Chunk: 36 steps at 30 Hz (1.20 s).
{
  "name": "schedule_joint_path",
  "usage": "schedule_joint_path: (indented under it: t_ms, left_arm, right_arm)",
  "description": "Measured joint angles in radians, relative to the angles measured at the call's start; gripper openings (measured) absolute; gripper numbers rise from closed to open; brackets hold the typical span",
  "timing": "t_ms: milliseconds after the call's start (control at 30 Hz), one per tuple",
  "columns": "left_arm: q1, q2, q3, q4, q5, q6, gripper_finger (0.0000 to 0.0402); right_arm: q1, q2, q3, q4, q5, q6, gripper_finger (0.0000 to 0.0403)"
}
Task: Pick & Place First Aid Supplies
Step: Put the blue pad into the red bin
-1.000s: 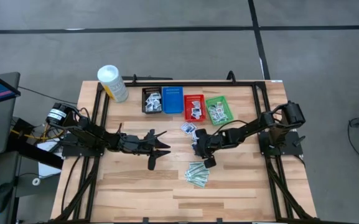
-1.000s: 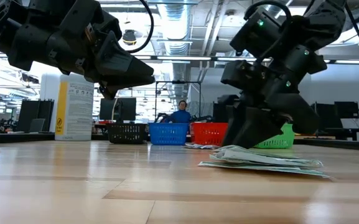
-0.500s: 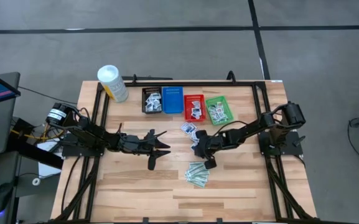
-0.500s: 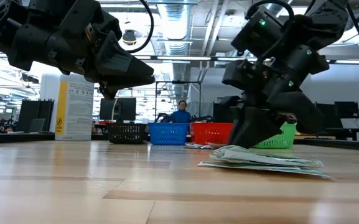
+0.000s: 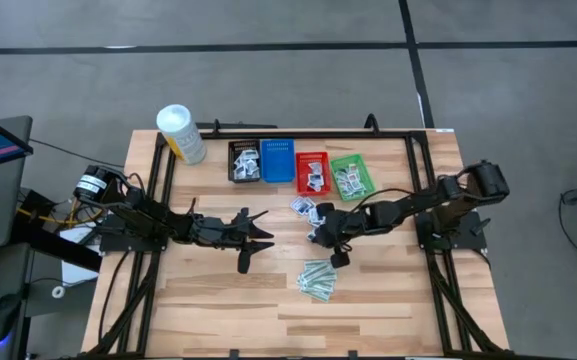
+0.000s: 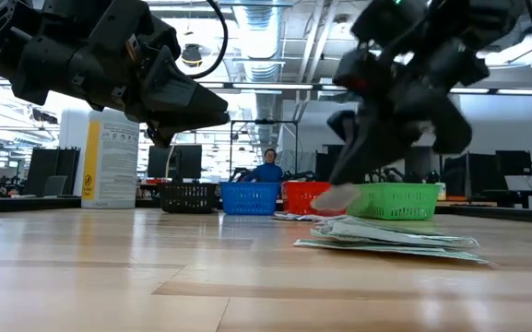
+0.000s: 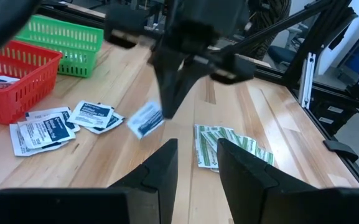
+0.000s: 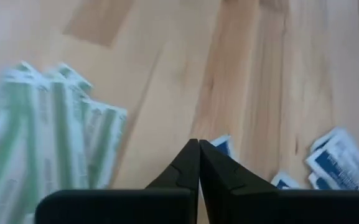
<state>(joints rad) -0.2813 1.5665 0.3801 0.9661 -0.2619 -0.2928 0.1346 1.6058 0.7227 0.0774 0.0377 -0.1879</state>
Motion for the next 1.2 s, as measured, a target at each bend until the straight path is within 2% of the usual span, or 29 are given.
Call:
schedule_joint_path:
  t_ms: [233,500,700,933,1200]
  left_arm:
    - [0.000,0.000,0.000,0.000,0.000,0.000,0.0112]
    - [0.000,0.000,0.000,0.000,0.000,0.000,0.0112]
    - [0.000,0.000,0.000,0.000,0.000,0.000,0.0112]
    - [0.000,0.000,0.000,0.000,0.000,0.000,0.0112]
    - [0.000,0.000,0.000,0.000,0.000,0.000,0.0112]
  right_arm:
    - [0.023,-0.126,-0.001,0.002,0.001,-0.030,0.0001]
    - [0.025,-0.205,0.000,0.025,0.184,-0.110,0.0001]
    - [-0.026,-0.211,0.000,0.062,0.268,-0.129,0.0000]
    - [-0.092,-0.210,0.000,0.066,0.278,-0.137,0.0000]
    - [-0.233,-0.210,0.000,0.130,0.279,-0.136,0.0000]
